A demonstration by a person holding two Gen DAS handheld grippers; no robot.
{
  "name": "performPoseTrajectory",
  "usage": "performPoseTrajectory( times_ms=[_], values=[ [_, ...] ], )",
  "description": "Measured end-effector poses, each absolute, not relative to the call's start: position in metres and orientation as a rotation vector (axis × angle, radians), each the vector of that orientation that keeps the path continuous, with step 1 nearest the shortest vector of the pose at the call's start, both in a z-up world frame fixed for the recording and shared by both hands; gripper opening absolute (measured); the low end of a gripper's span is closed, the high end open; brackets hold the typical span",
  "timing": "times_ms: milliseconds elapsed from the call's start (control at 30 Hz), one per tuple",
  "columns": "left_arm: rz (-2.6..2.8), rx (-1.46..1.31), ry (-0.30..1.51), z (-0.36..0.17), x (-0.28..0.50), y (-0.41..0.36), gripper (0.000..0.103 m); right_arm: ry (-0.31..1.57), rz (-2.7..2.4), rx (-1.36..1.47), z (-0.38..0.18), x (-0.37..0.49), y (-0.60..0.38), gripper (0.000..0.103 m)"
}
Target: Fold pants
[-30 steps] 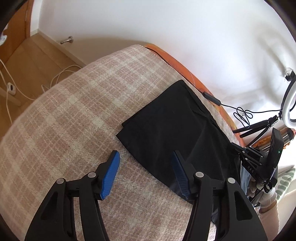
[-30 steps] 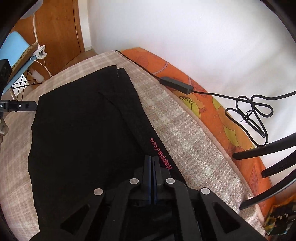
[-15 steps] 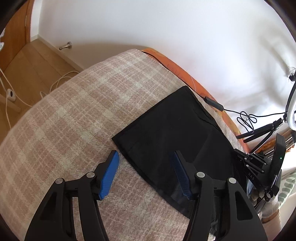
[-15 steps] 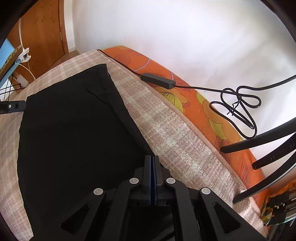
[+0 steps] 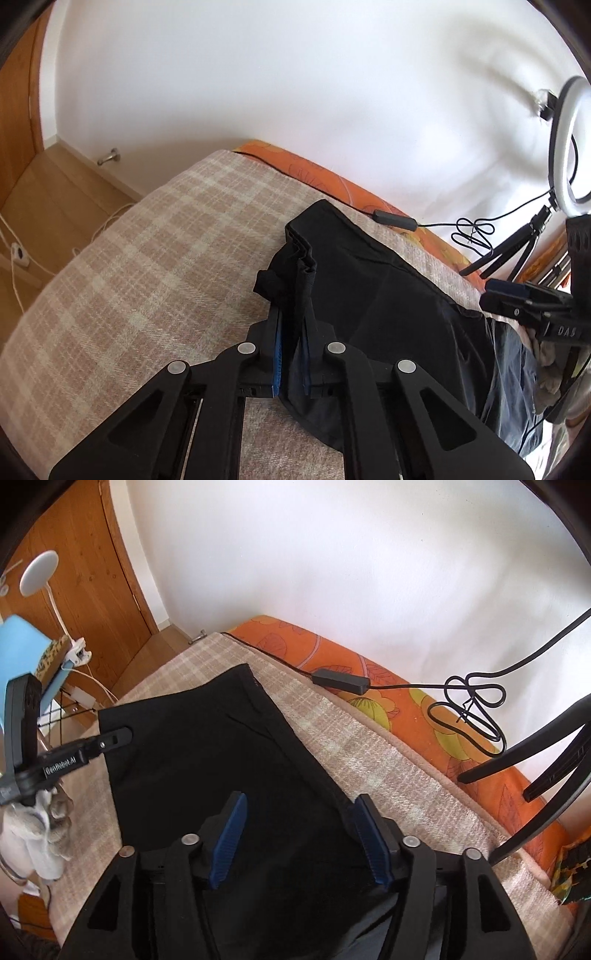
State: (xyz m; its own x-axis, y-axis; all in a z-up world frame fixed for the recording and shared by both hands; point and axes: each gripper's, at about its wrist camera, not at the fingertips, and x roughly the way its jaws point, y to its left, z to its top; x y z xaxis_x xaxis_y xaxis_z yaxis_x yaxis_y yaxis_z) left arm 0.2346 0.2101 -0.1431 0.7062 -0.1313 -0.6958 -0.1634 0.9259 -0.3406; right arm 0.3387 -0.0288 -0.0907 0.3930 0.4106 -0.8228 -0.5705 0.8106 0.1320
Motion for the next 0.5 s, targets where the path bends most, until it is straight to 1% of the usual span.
performPoseTrajectory(
  times_ms=[133,233,500],
  values=[
    [-0.027,-0.285,0.756,-0.13,0.229,0.187,0.005,1.032,0.715,-0.047,-0.075,0.351,0.005,0.071],
    [-0.048,-0.243,0.741,-0.127,0.226,0.178,0.004,1.103,0.759,0.038,-0.076,0.363,0.035,0.071],
    [-0.083,-0.155,0.75,-0.129,0.221,0.164,0.003,1.239,0.755,0.091,-0.116,0.387,0.104,0.071]
  ],
)
